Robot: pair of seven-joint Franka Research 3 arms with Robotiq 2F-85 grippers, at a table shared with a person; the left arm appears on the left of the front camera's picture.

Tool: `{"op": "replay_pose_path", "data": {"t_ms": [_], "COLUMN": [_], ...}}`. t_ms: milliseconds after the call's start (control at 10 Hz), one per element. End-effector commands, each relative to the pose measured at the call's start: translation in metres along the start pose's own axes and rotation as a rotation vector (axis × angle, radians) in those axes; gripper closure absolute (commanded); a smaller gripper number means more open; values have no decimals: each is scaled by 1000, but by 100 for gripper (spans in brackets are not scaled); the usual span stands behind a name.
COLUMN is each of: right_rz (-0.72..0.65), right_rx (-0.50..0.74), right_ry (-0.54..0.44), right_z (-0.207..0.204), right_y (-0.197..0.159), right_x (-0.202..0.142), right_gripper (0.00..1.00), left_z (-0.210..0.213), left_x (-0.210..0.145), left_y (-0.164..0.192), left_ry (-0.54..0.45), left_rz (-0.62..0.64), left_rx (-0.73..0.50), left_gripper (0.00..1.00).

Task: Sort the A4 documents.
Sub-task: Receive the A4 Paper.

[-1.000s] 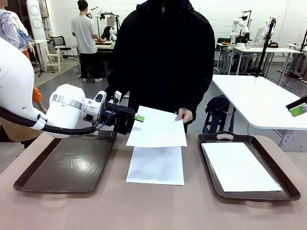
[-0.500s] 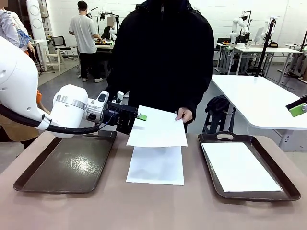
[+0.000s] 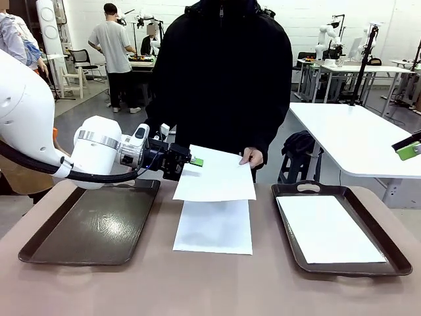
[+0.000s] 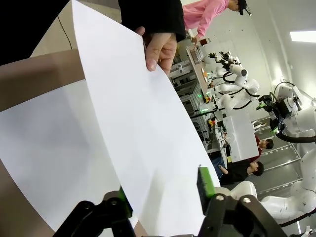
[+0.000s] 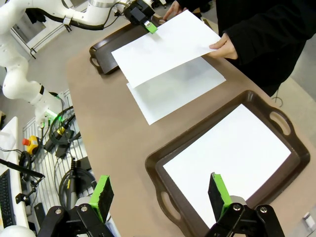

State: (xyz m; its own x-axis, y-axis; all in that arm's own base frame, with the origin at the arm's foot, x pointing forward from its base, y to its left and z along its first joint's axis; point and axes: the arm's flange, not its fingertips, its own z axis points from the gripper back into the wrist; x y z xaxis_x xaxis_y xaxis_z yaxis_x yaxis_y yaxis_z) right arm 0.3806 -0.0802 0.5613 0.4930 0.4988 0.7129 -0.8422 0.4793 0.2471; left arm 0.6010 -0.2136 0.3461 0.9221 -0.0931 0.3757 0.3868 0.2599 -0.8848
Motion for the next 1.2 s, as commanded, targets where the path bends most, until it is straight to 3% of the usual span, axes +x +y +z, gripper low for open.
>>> {"op": "replay_pose_path", "data": {"t_ms": [0,100,200,300,400,500,1100], "right_rz": [0,0,0,0,0,0,0], "right_rx": [-2,-2,-2,-2,-2,-2,-2], "right_ry": [-1,-1,-1,-1,-1,-1,-1], "right_z": [0,0,0,0,0,0,0], "right_y": [0,0,0,0,0,0,0], "right_x": [0,0,0,0,0,0,0], "right_gripper": [0,0,0,0,0,0,0], "left_z": [-2,-1,0,0,0,1,4], "left_x": [7,6,5,5,4,4,1], "left_y": [3,4,4,4,3,3,-2], "left_ry": [-23,-27,-31,-35,-35,-35,-29], "left_rz": [7,8,9,9,9,9,-3], "left_rx": [-21,-17,-16,-14,-11,-10,-24], "left_gripper": [57,61,75,79,94,98,100]}}
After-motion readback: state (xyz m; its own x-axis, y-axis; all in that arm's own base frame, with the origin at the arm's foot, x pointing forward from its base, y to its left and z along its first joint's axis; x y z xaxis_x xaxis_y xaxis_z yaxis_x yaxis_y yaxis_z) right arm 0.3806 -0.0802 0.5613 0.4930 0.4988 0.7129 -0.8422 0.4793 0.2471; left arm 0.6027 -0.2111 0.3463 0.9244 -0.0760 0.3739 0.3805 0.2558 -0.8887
